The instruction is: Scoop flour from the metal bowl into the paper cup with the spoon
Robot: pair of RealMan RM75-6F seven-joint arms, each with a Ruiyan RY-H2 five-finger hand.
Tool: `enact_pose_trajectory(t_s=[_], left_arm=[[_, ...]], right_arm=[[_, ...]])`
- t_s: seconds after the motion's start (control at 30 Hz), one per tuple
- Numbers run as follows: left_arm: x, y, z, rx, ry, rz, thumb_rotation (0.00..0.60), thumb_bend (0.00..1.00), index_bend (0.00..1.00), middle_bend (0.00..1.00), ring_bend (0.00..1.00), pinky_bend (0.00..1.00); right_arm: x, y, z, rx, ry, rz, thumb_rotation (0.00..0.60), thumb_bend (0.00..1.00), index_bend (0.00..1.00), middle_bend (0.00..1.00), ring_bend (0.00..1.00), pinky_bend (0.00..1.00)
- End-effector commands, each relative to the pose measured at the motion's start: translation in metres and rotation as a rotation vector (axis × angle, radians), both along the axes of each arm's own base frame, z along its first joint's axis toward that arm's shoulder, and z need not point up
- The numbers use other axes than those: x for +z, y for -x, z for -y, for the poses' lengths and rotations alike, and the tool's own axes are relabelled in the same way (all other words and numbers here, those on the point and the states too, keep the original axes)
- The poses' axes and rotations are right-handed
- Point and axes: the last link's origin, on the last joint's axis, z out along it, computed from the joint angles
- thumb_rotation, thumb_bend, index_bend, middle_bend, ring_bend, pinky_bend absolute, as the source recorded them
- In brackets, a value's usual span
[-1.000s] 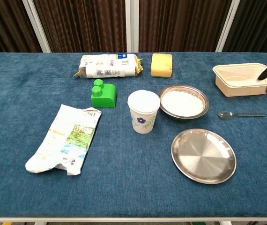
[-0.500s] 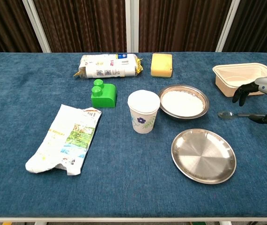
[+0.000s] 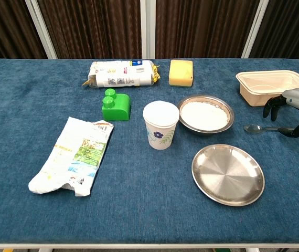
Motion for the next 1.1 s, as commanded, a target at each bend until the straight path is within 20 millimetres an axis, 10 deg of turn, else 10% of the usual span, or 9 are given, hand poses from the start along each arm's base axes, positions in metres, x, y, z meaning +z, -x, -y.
enact_pose_trajectory(t_s=[0.03,1.1], left_arm=[[0.0,0.0,0.0,0.001,0.002,0.0,0.6,0.0,0.1,0.05,0.01,0.0],[-0.007,0.008,0.001,0.025,0.024,0.016,0.6,0.0,0.1,0.05,0.01,0.0]], right_arm=[[0.0,0.005,0.0,0.0,0.023,-0.02,0.6,0.3,0.34,0.36,0.15,0.16],[-0.011,0.008,-0.006,0.047,0.037,-0.07,0.6,0.27,0.45,0.46,0.21,0.15]])
